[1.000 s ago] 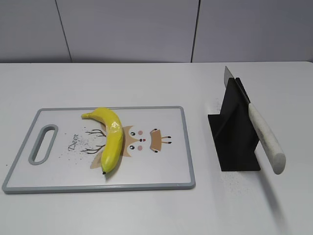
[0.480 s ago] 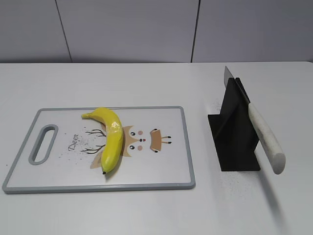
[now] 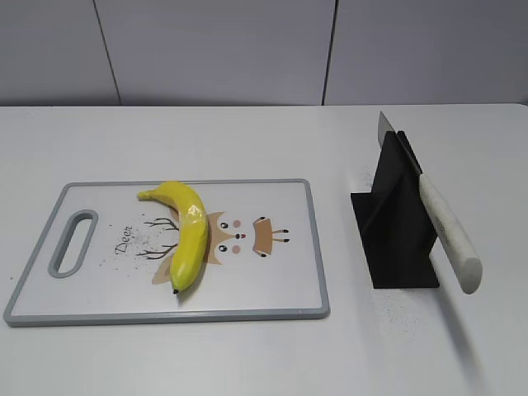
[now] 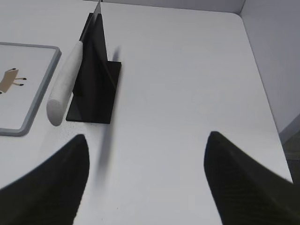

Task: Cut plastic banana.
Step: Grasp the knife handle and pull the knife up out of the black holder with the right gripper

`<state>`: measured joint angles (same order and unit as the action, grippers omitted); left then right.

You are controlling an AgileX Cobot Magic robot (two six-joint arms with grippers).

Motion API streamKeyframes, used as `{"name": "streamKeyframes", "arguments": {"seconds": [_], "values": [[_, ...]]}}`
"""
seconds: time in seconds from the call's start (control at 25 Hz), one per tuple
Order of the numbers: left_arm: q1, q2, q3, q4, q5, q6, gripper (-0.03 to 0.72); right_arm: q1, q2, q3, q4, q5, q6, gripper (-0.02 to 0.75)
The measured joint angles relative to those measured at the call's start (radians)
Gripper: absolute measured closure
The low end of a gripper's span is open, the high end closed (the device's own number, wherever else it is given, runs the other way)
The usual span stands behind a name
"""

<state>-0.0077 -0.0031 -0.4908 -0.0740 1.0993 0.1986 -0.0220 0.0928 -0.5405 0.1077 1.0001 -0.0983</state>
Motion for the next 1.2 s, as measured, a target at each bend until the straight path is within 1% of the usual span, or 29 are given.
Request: {"name": "streamKeyframes", "arguments": {"seconds": [0.28, 0.44, 0.56, 0.72, 0.92, 1.0, 1.08, 1.2], "values": [[0.0, 0.0, 0.0, 0.0, 0.0, 0.0, 0.1, 0.0, 0.27, -0.081, 0.0, -0.073, 0.001, 0.16], [0.0, 0.0, 0.0, 0.0, 0.0, 0.0, 0.1, 0.0, 0.417, -0.127, 0.001, -0.087, 0.001, 0.16], [0.0, 0.0, 0.0, 0.0, 0.0, 0.0, 0.1, 0.0, 0.528, -0.177, 0.015, -0.085, 0.001, 0.16], [0.0, 0.0, 0.0, 0.0, 0.0, 0.0, 0.1, 0.0, 0.677, -0.264, 0.066, -0.07, 0.001, 0.16], [0.0, 0.0, 0.0, 0.0, 0.0, 0.0, 0.1, 0.01, 0.838, -0.376, 0.084, -0.018, 0.001, 0.16], [0.0, 0.0, 0.0, 0.0, 0.0, 0.0, 0.1, 0.045, 0.891, -0.397, 0.082, -0.016, 0.002, 0.16], [0.0, 0.0, 0.0, 0.0, 0.0, 0.0, 0.1, 0.108, 0.932, -0.409, 0.078, -0.018, 0.009, 0.16], [0.0, 0.0, 0.0, 0.0, 0.0, 0.0, 0.1, 0.239, 0.989, -0.411, 0.047, -0.025, 0.067, 0.16]]}}
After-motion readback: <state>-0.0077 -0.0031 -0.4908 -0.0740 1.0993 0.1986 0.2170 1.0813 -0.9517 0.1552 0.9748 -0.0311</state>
